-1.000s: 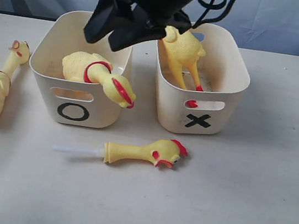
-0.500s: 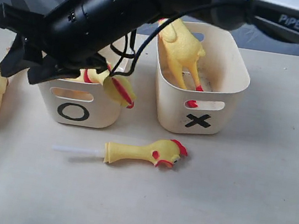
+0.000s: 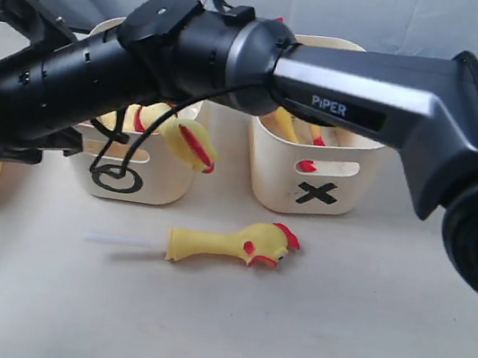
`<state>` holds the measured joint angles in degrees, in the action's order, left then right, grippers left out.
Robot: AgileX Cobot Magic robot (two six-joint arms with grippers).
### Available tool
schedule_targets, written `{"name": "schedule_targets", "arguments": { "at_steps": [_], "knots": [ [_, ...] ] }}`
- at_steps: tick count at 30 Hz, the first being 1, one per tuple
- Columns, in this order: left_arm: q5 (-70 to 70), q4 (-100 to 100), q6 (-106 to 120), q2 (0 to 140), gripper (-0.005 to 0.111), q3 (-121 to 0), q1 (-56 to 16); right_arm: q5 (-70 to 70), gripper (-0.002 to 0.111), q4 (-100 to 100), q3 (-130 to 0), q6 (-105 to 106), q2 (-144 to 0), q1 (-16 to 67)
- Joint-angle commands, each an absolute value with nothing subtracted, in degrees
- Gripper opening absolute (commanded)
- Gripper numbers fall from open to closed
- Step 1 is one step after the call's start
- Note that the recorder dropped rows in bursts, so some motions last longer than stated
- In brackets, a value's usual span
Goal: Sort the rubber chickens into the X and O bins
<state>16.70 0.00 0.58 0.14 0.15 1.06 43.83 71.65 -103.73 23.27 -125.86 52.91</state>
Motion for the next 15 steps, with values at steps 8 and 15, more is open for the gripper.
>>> {"name": "schedule_targets", "arguments": {
  "at_steps": [8,15],
  "knots": [
    [16.26,0.0,0.55,0.0,0.0,0.0,1.13,36.9,0.06,41.59,-116.73,11.6,-132.43,60.13],
    [16.26,0.0,0.55,0.0,0.0,0.0,1.13,36.5,0.06,41.4,-121.95,10.25,-135.9,60.65]
  ]
}}
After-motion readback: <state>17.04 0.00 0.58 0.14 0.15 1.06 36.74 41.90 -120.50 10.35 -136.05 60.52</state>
